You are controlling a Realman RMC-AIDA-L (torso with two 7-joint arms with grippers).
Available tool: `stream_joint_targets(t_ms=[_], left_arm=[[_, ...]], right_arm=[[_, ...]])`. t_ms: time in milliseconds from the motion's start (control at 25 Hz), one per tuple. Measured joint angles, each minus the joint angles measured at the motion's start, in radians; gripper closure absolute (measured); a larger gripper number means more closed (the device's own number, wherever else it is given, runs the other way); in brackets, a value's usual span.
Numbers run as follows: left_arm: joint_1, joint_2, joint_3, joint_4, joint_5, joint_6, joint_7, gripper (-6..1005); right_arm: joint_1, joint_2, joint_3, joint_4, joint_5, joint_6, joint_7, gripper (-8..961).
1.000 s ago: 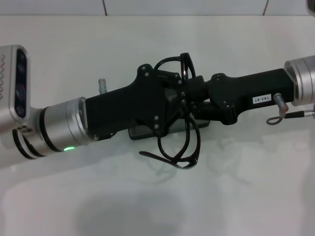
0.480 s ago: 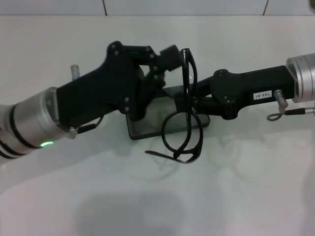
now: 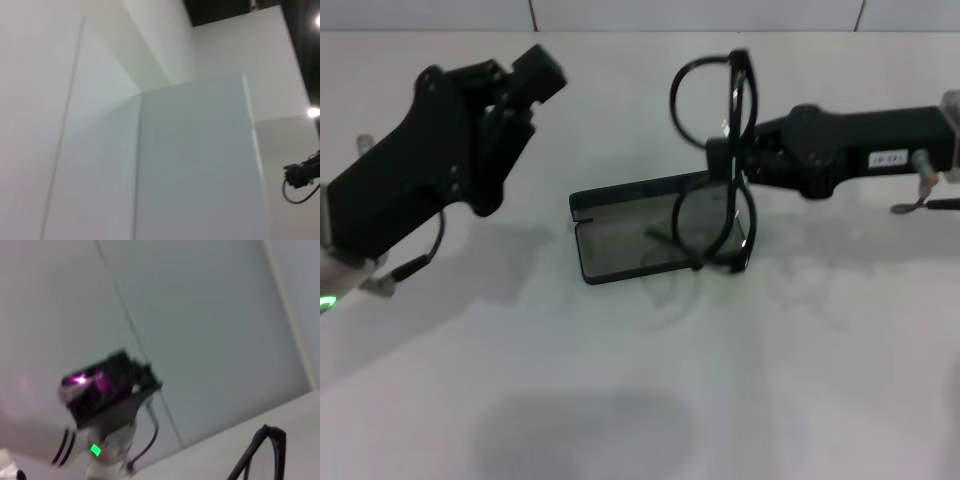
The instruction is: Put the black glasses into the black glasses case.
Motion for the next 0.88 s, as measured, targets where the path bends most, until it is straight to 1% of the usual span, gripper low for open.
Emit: stream_joint_targets(t_ms=[120, 240, 320, 400, 440, 480, 560, 640, 880], left_arm=[[0.039, 0.010, 0.000, -0.006, 0.005, -0.025, -0.001, 992], [0.070, 0.014, 0.001, -0.007, 0.021, -0.057, -0.001, 992], [0.083, 0.019, 0.005, -0.007, 0.061, -0.082, -0.001, 992], [0.081, 0.019, 0.007, -0.008, 0.104, -0.090, -0.002, 992], [0.081, 0.019, 0.007, -0.008, 0.104, -0.090, -0.002, 992], [0.068, 0.016, 0.007, -0.007, 0.158, -0.091, -0.002, 992], [0.049, 0.008, 0.008, -0.007, 0.206, -0.093, -0.002, 992], [0.014, -0.011, 0.008, -0.007, 0.256, -0.112, -0.003, 992], [-0.029, -0.033, 0.009, -0.007, 0.294, -0.141, -0.006, 991]], right_arm=[[-0.011, -0.011, 0.071, 0.003, 0.000, 0.001, 0.026, 853], [-0.021, -0.013, 0.156, 0.004, 0.000, 0.006, 0.064, 852], [-0.024, -0.011, 0.202, 0.005, 0.000, 0.013, 0.089, 852], [-0.024, -0.007, 0.218, 0.005, 0.000, 0.020, 0.100, 852], [-0.024, 0.002, 0.226, 0.006, 0.003, 0.044, 0.110, 852], [-0.024, 0.004, 0.225, 0.007, 0.004, 0.048, 0.111, 852], [-0.018, 0.012, 0.220, 0.017, 0.008, 0.065, 0.112, 852], [-0.008, 0.016, 0.217, 0.029, 0.009, 0.071, 0.112, 851], [0.004, 0.020, 0.191, 0.038, 0.009, 0.069, 0.110, 848]])
